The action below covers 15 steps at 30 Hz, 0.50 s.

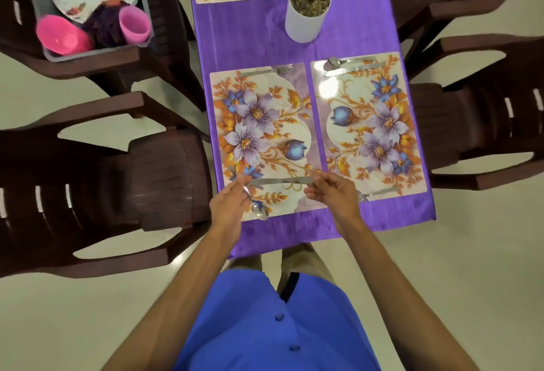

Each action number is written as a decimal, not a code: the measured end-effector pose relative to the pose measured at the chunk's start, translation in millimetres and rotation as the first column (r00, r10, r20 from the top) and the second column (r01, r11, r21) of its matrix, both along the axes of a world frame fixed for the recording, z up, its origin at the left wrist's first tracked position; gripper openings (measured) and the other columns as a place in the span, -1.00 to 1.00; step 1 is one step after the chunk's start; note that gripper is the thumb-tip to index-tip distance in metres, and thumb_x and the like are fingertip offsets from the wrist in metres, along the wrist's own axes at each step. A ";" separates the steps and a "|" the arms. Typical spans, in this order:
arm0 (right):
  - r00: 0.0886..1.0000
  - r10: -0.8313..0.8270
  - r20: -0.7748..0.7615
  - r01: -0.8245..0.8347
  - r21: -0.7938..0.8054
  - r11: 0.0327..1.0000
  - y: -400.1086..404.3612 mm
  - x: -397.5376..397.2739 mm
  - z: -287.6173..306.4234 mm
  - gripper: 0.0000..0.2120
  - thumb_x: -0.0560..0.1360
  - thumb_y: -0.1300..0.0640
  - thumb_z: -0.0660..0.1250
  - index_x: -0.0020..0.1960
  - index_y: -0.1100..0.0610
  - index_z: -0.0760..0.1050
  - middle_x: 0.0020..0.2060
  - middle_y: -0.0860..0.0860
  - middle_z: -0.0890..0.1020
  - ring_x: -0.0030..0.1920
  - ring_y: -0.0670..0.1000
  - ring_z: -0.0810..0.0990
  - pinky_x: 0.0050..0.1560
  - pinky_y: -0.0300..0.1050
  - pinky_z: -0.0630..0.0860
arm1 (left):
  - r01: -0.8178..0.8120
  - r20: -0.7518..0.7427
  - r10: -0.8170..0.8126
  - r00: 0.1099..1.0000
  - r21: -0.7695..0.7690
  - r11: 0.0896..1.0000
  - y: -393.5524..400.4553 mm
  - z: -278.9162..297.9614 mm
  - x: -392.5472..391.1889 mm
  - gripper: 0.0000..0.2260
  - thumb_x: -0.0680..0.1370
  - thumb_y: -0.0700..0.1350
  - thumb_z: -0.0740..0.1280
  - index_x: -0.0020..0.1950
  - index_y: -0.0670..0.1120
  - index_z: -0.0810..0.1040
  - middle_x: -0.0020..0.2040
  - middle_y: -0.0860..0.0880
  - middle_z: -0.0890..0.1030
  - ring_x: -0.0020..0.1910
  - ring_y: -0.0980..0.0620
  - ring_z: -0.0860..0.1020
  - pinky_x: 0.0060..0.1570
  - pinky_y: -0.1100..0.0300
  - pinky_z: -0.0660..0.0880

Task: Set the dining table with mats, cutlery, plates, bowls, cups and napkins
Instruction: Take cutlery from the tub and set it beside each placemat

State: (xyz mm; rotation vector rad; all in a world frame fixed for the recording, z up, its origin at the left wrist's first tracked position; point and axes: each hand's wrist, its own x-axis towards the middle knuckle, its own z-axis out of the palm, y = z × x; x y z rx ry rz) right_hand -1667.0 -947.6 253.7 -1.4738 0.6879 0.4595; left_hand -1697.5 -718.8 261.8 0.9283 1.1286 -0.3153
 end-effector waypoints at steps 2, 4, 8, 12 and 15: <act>1.000 -0.013 -0.013 0.012 -0.053 0.999 -4.8 -10.8 -12.8 -0.85 0.63 0.20 0.38 0.10 0.27 0.66 -0.17 0.22 0.74 -0.22 0.12 0.73 -0.11 -0.10 0.70 | -0.062 -0.038 0.063 0.997 0.029 0.998 10.5 -5.7 -9.4 -0.64 0.52 -0.04 0.51 0.25 -0.19 0.67 0.07 -0.09 0.76 -0.01 0.03 0.75 -0.19 0.24 0.65; 0.999 -0.010 -0.049 0.004 -0.125 0.992 -8.8 -20.8 -27.9 -0.85 0.64 0.22 0.35 0.11 0.28 0.64 -0.16 0.23 0.74 -0.21 0.12 0.73 -0.12 -0.12 0.70 | -0.085 -0.054 0.088 0.995 0.060 0.995 21.6 -11.6 -21.5 -0.63 0.55 -0.04 0.48 0.27 -0.22 0.65 0.10 -0.12 0.74 -0.05 0.07 0.75 -0.21 0.26 0.65; 0.995 0.016 -0.100 -0.038 -0.218 0.975 -10.5 -32.6 -54.4 -0.83 0.66 0.24 0.32 0.16 0.31 0.61 -0.14 0.21 0.73 -0.19 0.10 0.74 -0.03 -0.02 0.71 | -0.113 -0.073 0.121 0.990 0.112 0.987 40.2 -20.2 -43.0 -0.73 0.62 -0.03 0.43 0.22 -0.17 0.66 0.09 -0.09 0.75 0.08 0.01 0.73 0.09 0.10 0.66; 0.991 -0.004 -0.137 -0.028 -0.227 0.974 -7.4 -32.7 -63.9 -0.83 0.65 0.24 0.33 0.18 0.29 0.60 -0.14 0.18 0.72 -0.25 0.03 0.72 -0.12 -0.14 0.71 | -0.116 -0.092 0.129 0.987 0.131 0.985 50.4 -20.8 -53.8 -0.84 0.64 -0.01 0.40 0.08 -0.09 0.65 -0.13 0.04 0.77 -0.04 0.08 0.73 -0.06 0.16 0.63; 0.990 -0.029 -0.140 -0.006 -0.241 0.970 -5.6 -31.5 -65.3 -0.83 0.64 0.23 0.36 0.19 0.28 0.59 -0.11 0.19 0.73 -0.24 0.05 0.73 -0.12 -0.14 0.71 | -0.086 -0.104 0.104 0.989 0.161 0.983 51.6 -23.1 -60.3 -0.80 0.65 0.00 0.38 0.10 -0.12 0.66 -0.12 0.00 0.75 -0.03 0.05 0.70 -0.06 0.16 0.61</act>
